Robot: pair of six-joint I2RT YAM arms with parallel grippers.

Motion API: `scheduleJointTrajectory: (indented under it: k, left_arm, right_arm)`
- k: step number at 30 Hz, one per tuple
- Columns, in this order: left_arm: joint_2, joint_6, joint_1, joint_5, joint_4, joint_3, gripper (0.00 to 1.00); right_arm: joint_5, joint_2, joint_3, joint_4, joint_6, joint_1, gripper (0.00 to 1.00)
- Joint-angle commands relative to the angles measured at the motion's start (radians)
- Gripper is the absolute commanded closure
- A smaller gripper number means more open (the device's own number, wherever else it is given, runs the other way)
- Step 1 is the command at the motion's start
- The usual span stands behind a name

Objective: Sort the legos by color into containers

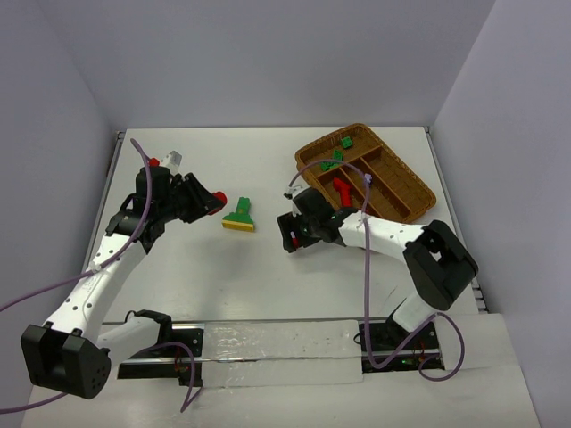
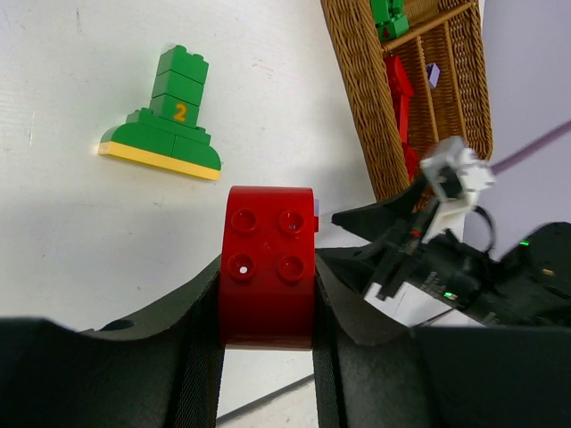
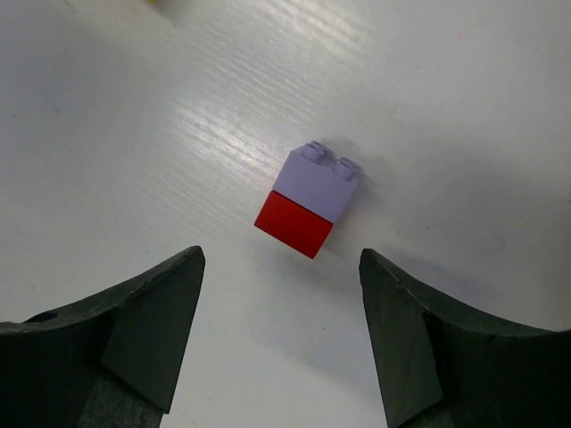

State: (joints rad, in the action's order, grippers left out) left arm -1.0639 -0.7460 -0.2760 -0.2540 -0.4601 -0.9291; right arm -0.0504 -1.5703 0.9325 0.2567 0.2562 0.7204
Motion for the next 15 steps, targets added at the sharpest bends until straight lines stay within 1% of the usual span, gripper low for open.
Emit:
scheduleJointTrajectory:
  k: [1,5,8,12,15]
  left_arm:
    - [0.016,0.017,-0.001,-0.034,0.03,-0.041,1.0]
    - [0.023,0.031,-0.002,-0.079,0.057,-0.024,1.0]
    - [0.045,0.038,-0.002,-0.133,0.099,0.005,1.0]
    - [0.076,0.05,-0.002,-0.327,0.203,0.047,1.0]
    - [0.082,0.054,-0.003,-0.401,0.254,0.065,1.0]
  right_arm:
    - [0.017,0.139,0.1,0.015,-0.02,0.006,0.24]
    - [-0.032,0.208,0.121,-0.015,-0.017,0.006,0.28]
    - [-0.08,0.252,0.119,-0.054,-0.004,0.005,0.3]
    - [-0.168,0.346,0.072,-0.176,0.028,-0.004,0.29]
    - [-0.294,0.362,0.075,-0.217,0.036,-0.02,0.29]
